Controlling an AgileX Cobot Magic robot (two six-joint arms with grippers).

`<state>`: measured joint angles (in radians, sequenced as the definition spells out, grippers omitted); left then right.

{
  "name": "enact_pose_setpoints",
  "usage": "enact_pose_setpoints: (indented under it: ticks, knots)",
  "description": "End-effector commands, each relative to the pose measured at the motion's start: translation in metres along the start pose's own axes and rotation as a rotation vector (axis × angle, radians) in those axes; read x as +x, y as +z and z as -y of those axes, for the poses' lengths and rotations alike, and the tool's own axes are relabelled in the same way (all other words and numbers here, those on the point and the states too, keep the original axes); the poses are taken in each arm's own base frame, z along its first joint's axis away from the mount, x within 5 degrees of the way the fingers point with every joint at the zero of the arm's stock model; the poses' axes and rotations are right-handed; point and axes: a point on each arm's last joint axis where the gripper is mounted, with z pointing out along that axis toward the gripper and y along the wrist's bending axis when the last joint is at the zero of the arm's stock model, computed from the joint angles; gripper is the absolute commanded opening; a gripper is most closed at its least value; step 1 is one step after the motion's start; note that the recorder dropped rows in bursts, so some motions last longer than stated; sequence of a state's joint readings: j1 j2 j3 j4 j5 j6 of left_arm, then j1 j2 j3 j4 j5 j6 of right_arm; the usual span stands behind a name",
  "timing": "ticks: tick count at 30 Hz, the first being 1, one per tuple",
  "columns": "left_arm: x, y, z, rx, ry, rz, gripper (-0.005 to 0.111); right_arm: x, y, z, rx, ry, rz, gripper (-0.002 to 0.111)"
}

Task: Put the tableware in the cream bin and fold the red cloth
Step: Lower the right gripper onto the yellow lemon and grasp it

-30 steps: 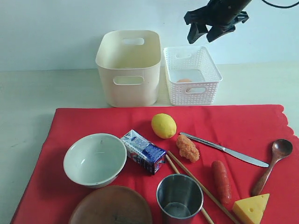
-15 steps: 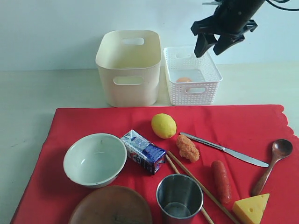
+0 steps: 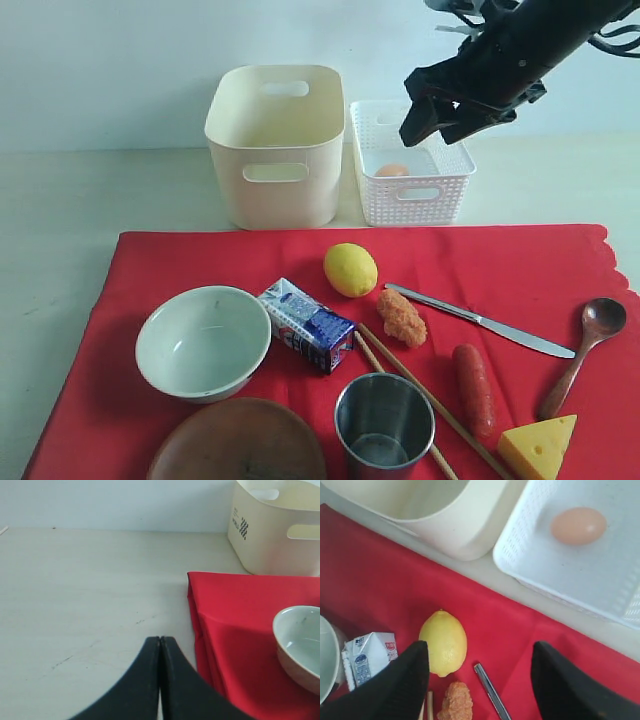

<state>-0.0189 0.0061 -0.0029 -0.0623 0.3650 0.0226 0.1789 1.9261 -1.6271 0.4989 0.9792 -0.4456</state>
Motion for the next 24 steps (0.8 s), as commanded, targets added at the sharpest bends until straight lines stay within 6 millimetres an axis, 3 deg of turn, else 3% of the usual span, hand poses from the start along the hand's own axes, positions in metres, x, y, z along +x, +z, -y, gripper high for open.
enact_pose_setpoints:
  ticks: [1,8,13,17,24]
  knots:
    - [0.0,0.0,0.0,-0.003,-0.001,0.016,0.0,0.004,-0.002,-0.028,-0.014,-0.083,0.04,0.058]
    - [0.0,0.0,0.0,-0.003,-0.001,0.016,0.0,0.014,0.02,-0.082,0.01,-0.254,-0.042,0.058]
    - [0.0,0.0,0.0,-0.003,-0.001,0.016,0.0,0.024,0.038,-0.104,0.088,-0.301,-0.128,0.058]
    - [0.0,0.0,0.0,-0.003,-0.001,0.016,0.0,0.032,0.059,-0.113,0.123,-0.32,-0.191,0.058]
    - [0.0,0.0,0.0,-0.003,-0.001,0.016,0.0,0.044,0.097,-0.103,0.132,-0.301,-0.294,0.064]
